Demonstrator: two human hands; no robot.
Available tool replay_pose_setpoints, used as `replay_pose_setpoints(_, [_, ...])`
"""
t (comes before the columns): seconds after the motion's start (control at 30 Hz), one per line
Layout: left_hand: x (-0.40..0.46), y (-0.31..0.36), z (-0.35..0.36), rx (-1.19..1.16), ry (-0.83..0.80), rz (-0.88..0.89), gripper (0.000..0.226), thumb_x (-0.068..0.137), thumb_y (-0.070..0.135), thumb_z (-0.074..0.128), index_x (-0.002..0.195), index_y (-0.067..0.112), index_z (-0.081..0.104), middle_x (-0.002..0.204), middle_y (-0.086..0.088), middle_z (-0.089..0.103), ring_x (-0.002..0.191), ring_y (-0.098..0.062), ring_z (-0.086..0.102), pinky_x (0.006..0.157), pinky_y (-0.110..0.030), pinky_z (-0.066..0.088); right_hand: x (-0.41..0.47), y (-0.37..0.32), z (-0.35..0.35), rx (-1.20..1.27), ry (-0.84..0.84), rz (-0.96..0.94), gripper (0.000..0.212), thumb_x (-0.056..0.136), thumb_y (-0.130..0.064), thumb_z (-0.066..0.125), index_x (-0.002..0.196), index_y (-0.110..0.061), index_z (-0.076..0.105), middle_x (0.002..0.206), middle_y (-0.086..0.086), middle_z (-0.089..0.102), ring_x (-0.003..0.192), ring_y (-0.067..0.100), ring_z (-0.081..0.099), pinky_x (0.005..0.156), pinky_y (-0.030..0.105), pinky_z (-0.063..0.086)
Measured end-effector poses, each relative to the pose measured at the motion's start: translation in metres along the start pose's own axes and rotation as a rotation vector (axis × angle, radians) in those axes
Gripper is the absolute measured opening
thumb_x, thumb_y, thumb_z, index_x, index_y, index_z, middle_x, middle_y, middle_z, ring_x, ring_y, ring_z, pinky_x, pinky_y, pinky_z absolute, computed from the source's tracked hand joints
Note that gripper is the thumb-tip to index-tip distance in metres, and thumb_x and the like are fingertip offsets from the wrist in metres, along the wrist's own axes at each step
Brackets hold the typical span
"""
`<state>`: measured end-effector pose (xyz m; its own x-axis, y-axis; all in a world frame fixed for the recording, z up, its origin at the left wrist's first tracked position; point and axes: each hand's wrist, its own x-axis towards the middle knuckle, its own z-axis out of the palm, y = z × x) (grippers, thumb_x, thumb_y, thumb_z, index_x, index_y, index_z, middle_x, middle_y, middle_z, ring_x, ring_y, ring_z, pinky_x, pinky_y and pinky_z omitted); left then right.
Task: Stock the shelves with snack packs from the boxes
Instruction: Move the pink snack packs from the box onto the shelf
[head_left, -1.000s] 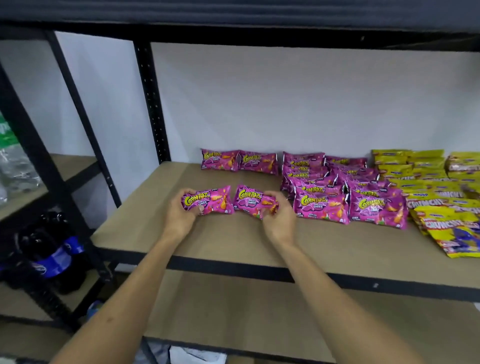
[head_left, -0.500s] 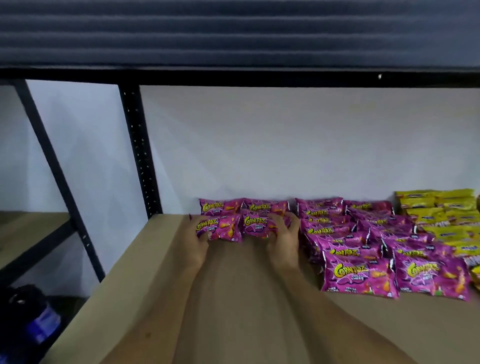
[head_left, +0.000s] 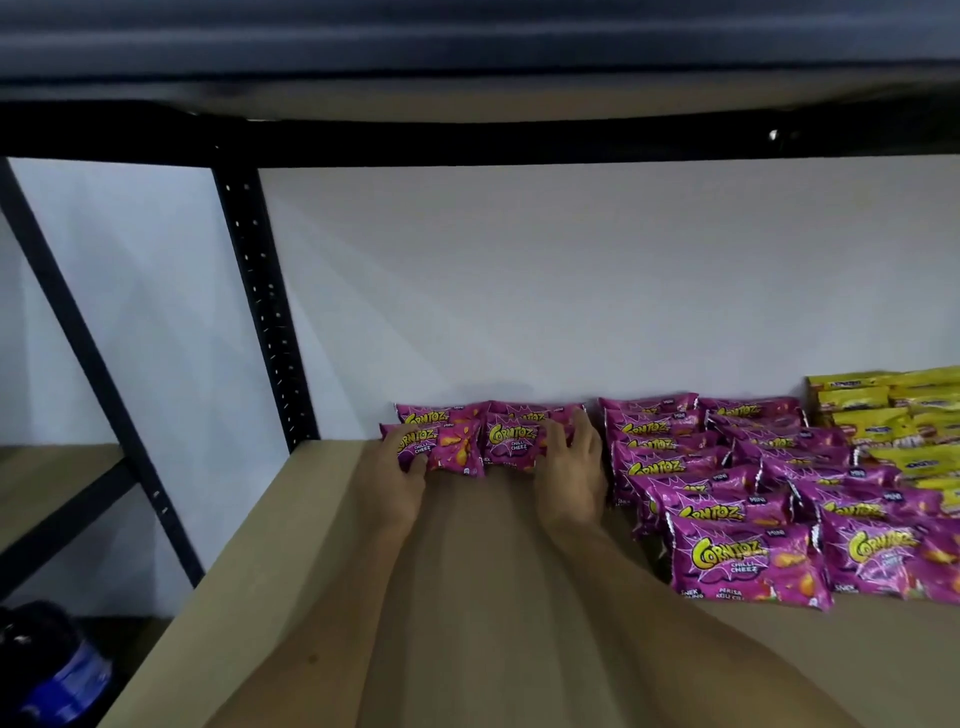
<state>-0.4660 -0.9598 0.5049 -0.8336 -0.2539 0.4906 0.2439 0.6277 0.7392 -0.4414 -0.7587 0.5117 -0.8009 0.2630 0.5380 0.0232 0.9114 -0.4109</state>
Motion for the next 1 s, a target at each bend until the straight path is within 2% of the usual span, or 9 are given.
replay_pose_setpoints(0.07, [-0.001,0.000,0.000,-0.007,0.002,-0.003,0.038,0.082,0.016,0.071,0.118,0.027,0.065,0.107,-0.006,0.066,0.095,-0.022,0.060,0.083,-0.027,0.044,0.000,0.001,0.002,-0.050,-0.010,0.010,0.058,0.070,0.004,0.074,0.124,-0.008,0.059,0.144,0.021,0.043,0.129,0.040,0.045,0.082,0.047,0.057])
replay_pose_setpoints(0.13, [0.000,-0.001,0.000,-0.016,0.008,-0.011,0.040,0.081,0.018,0.072,0.119,0.027,0.064,0.107,-0.006,0.065,0.096,-0.022,0.060,0.083,-0.025,0.042,0.002,0.002,0.004,-0.093,0.003,-0.019,0.056,0.077,0.000,0.070,0.131,-0.007,0.055,0.148,0.022,0.039,0.137,0.041,0.036,0.100,0.050,0.048])
replay_pose_setpoints(0.2, [0.002,-0.001,0.001,-0.034,0.000,-0.026,0.047,0.079,0.022,0.072,0.124,0.027,0.060,0.109,-0.005,0.064,0.098,-0.021,0.058,0.084,-0.026,0.043,0.005,0.002,0.005,-0.145,0.006,-0.062,0.055,0.086,-0.005,0.062,0.140,-0.007,0.046,0.154,0.019,0.032,0.146,0.037,0.021,0.116,0.049,0.024])
replay_pose_setpoints(0.27, [0.004,0.000,0.002,-0.058,0.002,-0.038,0.052,0.078,0.024,0.071,0.128,0.027,0.056,0.110,-0.005,0.062,0.099,-0.018,0.056,0.085,-0.026,0.044,0.009,0.003,0.005,-0.174,0.034,-0.095,0.054,0.089,-0.005,0.059,0.142,-0.006,0.044,0.156,0.016,0.030,0.148,0.033,0.016,0.117,0.046,0.008])
replay_pose_setpoints(0.47, [-0.009,0.003,0.002,-0.029,0.039,0.001,0.045,0.075,0.015,0.065,0.119,0.014,0.058,0.108,-0.008,0.060,0.103,-0.025,0.053,0.085,-0.028,0.042,0.015,0.010,0.004,-0.144,0.163,-0.297,0.047,0.072,0.006,0.072,0.118,0.000,0.063,0.138,0.020,0.054,0.135,0.034,0.044,0.111,0.056,0.026])
replay_pose_setpoints(0.6, [-0.028,0.009,-0.016,0.032,-0.087,-0.047,0.044,0.078,0.004,0.061,0.121,0.010,0.059,0.111,-0.010,0.063,0.104,-0.026,0.057,0.087,-0.026,0.040,0.001,-0.003,-0.003,-0.024,0.138,-0.378,0.043,0.075,0.004,0.068,0.117,-0.005,0.064,0.131,0.016,0.059,0.132,0.031,0.049,0.109,0.054,0.036])
replay_pose_setpoints(0.73, [-0.054,0.029,-0.035,0.237,-0.281,0.042,0.038,0.082,0.011,0.059,0.121,0.009,0.063,0.113,-0.014,0.066,0.106,-0.030,0.060,0.091,-0.029,0.043,-0.036,-0.013,-0.032,0.083,0.013,-0.335,0.049,0.079,-0.003,0.067,0.127,-0.001,0.057,0.112,0.022,0.064,0.106,0.041,0.063,0.084,0.050,0.052])
replay_pose_setpoints(0.8, [-0.073,0.045,-0.041,0.318,-0.367,0.128,0.038,0.085,0.017,0.056,0.122,0.012,0.062,0.115,-0.014,0.064,0.107,-0.031,0.058,0.093,-0.032,0.046,-0.055,-0.013,-0.058,0.053,-0.124,-0.258,0.047,0.086,-0.012,0.061,0.131,-0.004,0.050,0.107,0.022,0.063,0.093,0.042,0.063,0.073,0.043,0.050])
replay_pose_setpoints(1.0, [-0.146,0.076,-0.082,0.464,-0.269,0.297,0.026,0.088,0.026,0.047,0.095,0.015,0.069,0.098,-0.004,0.068,0.093,-0.027,0.060,0.078,-0.037,0.049,-0.120,-0.006,-0.120,0.072,-0.329,-0.274,0.035,0.090,-0.023,0.056,0.123,-0.013,0.059,0.118,0.013,0.063,0.104,0.038,0.061,0.086,0.042,0.051])
